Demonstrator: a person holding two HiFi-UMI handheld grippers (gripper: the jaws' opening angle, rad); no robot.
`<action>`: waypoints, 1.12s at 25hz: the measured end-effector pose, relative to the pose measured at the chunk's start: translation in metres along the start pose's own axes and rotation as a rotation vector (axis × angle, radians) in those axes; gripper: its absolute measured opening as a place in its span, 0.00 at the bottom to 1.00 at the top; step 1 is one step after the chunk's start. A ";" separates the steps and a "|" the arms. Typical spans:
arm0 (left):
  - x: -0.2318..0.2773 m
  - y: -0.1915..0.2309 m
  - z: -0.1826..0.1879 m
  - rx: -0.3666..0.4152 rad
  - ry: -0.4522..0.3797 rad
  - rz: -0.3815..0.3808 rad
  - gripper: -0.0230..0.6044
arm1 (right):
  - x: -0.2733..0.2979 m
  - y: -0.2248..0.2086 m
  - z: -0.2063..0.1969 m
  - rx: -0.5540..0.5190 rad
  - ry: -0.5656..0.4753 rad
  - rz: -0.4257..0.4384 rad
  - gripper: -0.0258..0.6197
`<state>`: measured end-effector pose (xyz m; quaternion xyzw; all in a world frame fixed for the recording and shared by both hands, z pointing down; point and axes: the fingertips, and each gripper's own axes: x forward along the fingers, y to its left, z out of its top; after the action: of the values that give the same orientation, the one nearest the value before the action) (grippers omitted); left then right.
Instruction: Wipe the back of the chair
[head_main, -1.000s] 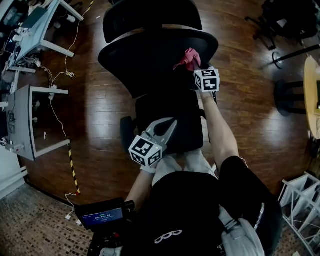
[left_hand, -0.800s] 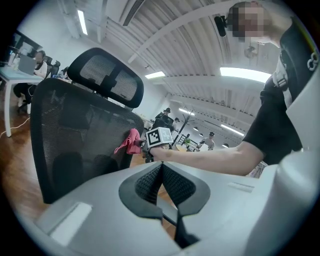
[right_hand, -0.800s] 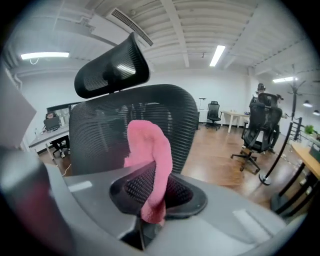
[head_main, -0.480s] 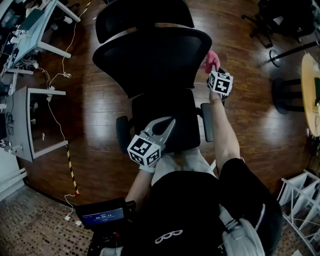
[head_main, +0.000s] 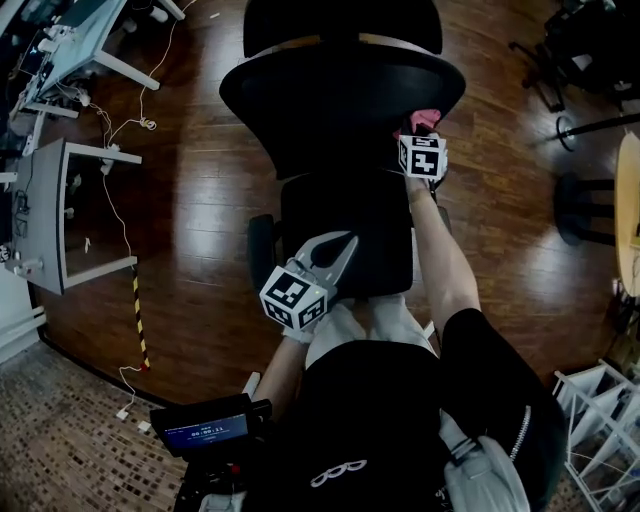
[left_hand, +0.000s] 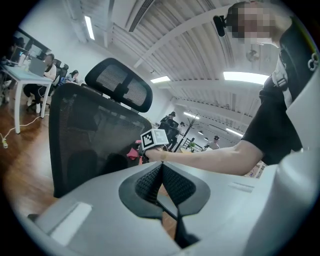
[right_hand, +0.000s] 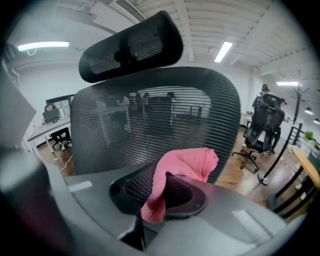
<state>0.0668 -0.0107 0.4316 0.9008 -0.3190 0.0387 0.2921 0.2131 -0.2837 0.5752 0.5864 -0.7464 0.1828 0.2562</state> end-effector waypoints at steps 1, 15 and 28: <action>-0.005 0.004 0.001 -0.002 -0.004 0.007 0.02 | 0.004 0.016 0.004 -0.016 -0.002 0.020 0.10; -0.102 0.068 -0.003 -0.069 -0.071 0.133 0.02 | 0.043 0.239 0.025 -0.190 -0.003 0.271 0.10; -0.156 0.101 -0.020 -0.115 -0.088 0.210 0.02 | 0.050 0.414 0.025 -0.339 -0.027 0.592 0.10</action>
<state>-0.1151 0.0238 0.4589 0.8450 -0.4259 0.0112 0.3231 -0.2014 -0.2359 0.5961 0.2955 -0.9074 0.1150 0.2759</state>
